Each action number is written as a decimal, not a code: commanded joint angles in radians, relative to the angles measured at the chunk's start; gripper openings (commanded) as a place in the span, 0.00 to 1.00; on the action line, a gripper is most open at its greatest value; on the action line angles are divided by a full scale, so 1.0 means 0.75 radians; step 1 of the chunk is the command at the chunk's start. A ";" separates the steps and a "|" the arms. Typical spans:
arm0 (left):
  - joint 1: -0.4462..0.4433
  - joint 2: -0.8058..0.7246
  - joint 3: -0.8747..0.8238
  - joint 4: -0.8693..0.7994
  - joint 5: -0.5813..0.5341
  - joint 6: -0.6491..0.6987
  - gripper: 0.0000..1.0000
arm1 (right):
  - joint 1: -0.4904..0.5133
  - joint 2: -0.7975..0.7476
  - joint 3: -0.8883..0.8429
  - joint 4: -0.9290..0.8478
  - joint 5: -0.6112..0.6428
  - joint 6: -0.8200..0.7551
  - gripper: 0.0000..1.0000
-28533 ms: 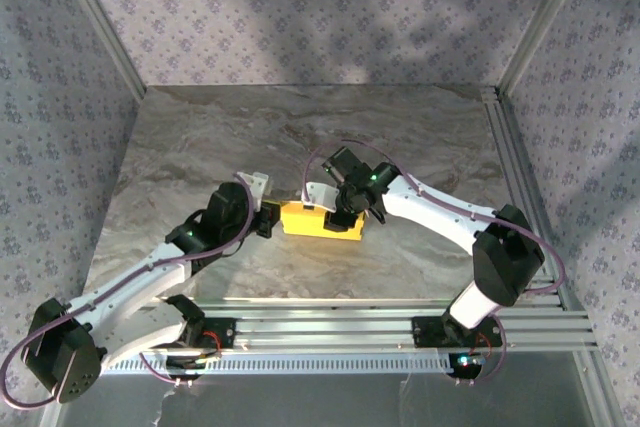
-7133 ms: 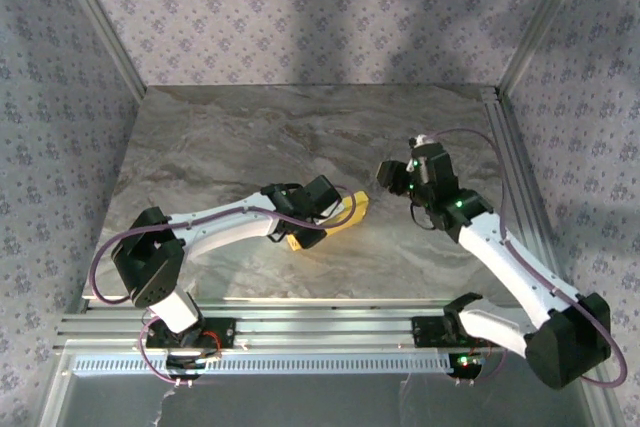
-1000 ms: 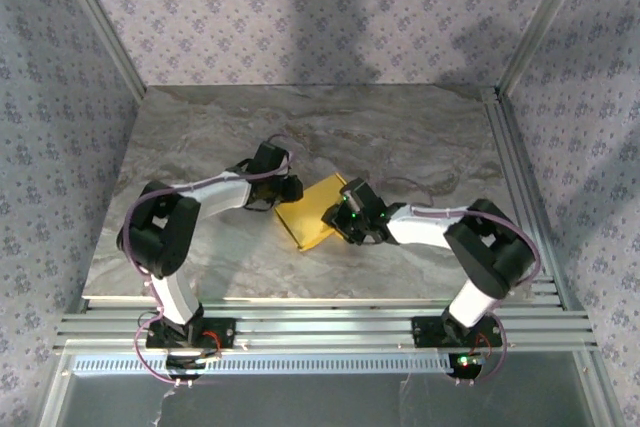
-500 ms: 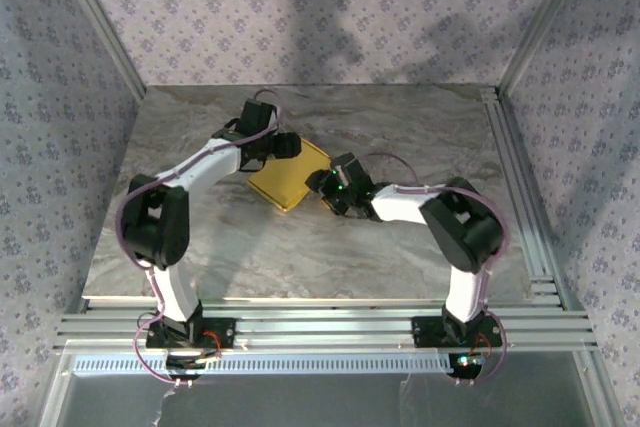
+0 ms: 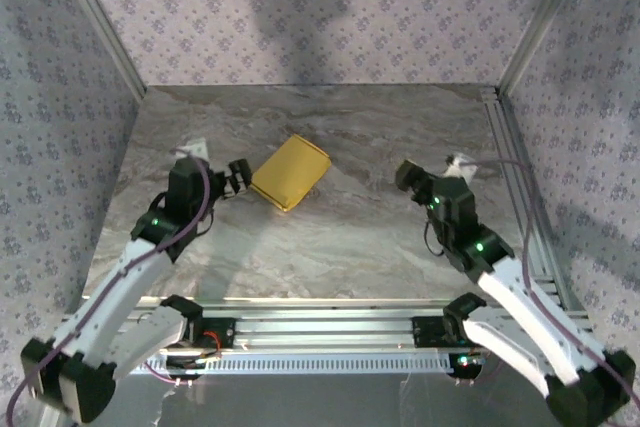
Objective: Fold the paper box
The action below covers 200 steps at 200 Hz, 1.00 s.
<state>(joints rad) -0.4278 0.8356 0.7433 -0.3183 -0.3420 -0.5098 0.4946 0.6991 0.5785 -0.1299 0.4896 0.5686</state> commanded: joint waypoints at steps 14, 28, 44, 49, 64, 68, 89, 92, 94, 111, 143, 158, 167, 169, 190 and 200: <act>0.006 -0.174 -0.277 0.242 -0.359 0.304 0.99 | -0.164 -0.115 -0.444 0.481 0.172 -0.582 0.99; 0.028 -0.198 -0.376 0.396 -0.380 0.448 1.00 | -0.298 -0.011 -0.475 0.530 0.060 -0.600 0.99; 0.104 -0.166 -0.453 0.525 -0.330 0.547 1.00 | -0.437 0.153 -0.475 0.666 -0.089 -0.612 0.99; 0.152 -0.150 -0.461 0.546 -0.264 0.551 1.00 | -0.466 0.199 -0.475 0.723 -0.124 -0.615 0.99; 0.291 -0.072 -0.493 0.631 -0.085 0.544 1.00 | -0.514 0.328 -0.489 0.926 -0.164 -0.645 0.99; 0.323 -0.044 -0.506 0.668 -0.043 0.546 1.00 | -0.529 0.362 -0.486 0.962 -0.179 -0.655 0.99; 0.437 0.113 -0.577 0.912 0.113 0.568 1.00 | -0.592 0.535 -0.462 1.119 -0.286 -0.660 0.99; 0.454 0.134 -0.580 0.938 0.132 0.564 1.00 | -0.597 0.556 -0.461 1.138 -0.295 -0.672 0.99; 0.465 0.148 -0.583 0.952 0.145 0.562 1.00 | -0.598 0.567 -0.456 1.140 -0.309 -0.700 0.99; 0.513 0.265 -0.584 1.063 0.217 0.569 1.00 | -0.611 0.646 -0.431 1.169 -0.350 -0.745 0.99; 0.561 0.472 -0.588 1.298 0.263 0.604 1.00 | -0.675 0.791 -0.452 1.332 -0.454 -0.758 0.99; 0.561 0.575 -0.581 1.399 0.267 0.618 1.00 | -0.705 0.849 -0.445 1.374 -0.508 -0.753 0.99; 0.561 0.619 -0.577 1.453 0.276 0.627 1.00 | -0.726 0.897 -0.444 1.417 -0.564 -0.744 0.99; 0.562 0.623 -0.572 1.452 0.282 0.631 1.00 | -0.729 0.913 -0.443 1.430 -0.575 -0.744 0.99; 0.564 0.741 -0.578 1.589 0.250 0.622 1.00 | -0.747 1.078 -0.453 1.598 -0.641 -0.746 0.99; 0.572 0.841 -0.591 1.704 0.253 0.611 1.00 | -0.747 1.061 -0.440 1.553 -0.651 -0.748 0.99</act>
<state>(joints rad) -0.0128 1.3552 0.3019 0.7090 -0.1699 -0.0597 -0.0574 1.4551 0.2279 0.9344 0.0799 0.0280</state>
